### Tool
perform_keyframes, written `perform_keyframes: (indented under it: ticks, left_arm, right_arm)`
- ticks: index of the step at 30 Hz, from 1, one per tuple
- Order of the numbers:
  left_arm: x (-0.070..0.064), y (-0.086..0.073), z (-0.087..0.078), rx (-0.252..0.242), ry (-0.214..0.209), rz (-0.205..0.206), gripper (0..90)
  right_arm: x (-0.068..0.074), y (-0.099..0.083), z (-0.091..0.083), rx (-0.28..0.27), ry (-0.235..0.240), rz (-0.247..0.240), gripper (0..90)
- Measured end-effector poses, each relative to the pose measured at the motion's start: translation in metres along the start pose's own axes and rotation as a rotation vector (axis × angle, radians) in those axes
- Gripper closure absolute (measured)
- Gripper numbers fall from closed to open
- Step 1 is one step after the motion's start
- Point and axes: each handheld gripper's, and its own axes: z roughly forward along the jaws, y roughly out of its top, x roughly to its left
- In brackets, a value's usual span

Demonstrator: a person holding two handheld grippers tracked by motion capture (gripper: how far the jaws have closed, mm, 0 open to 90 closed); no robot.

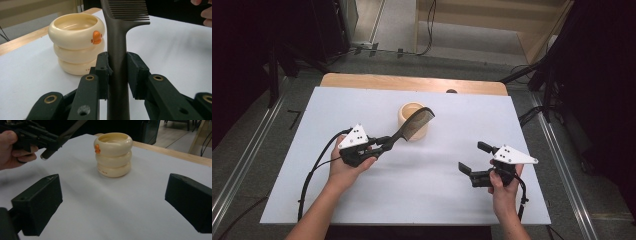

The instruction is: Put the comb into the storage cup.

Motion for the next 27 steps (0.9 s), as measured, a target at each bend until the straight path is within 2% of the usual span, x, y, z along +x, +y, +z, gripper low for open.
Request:
perform_keyframes:
  ticks: [3,7,11,17,20,21,24,27]
  left_arm:
    - [-0.003,-0.001,0.000,-0.010,0.000,-0.002,72.6]
    - [-0.007,-0.002,0.000,-0.034,0.020,-0.009,72.6]
    - [-0.012,-0.003,0.000,-0.060,0.043,-0.021,72.6]
    - [-0.019,-0.004,-0.001,-0.081,0.065,-0.020,72.6]
    - [-0.023,-0.005,-0.002,-0.097,0.079,-0.024,72.6]
    - [-0.025,-0.005,-0.002,-0.106,0.072,-0.035,72.6]
    - [-0.029,-0.005,-0.002,-0.114,0.080,-0.030,72.6]
    - [-0.034,-0.006,-0.001,-0.129,0.090,-0.030,72.6]
  right_arm:
    - [0.004,0.006,0.007,0.004,0.018,0.007,0.0]
    - [0.007,0.013,0.015,0.006,0.029,0.015,0.0]
    - [0.010,0.021,0.022,-0.004,0.049,0.060,0.0]
    - [0.016,0.032,0.034,-0.014,0.078,0.081,0.0]
    - [0.019,0.037,0.040,-0.020,0.106,0.112,0.0]
    - [0.020,0.039,0.042,-0.020,0.110,0.123,0.0]
    - [0.024,0.042,0.049,-0.025,0.131,0.162,0.0]
    - [0.028,0.047,0.056,-0.028,0.148,0.171,0.0]
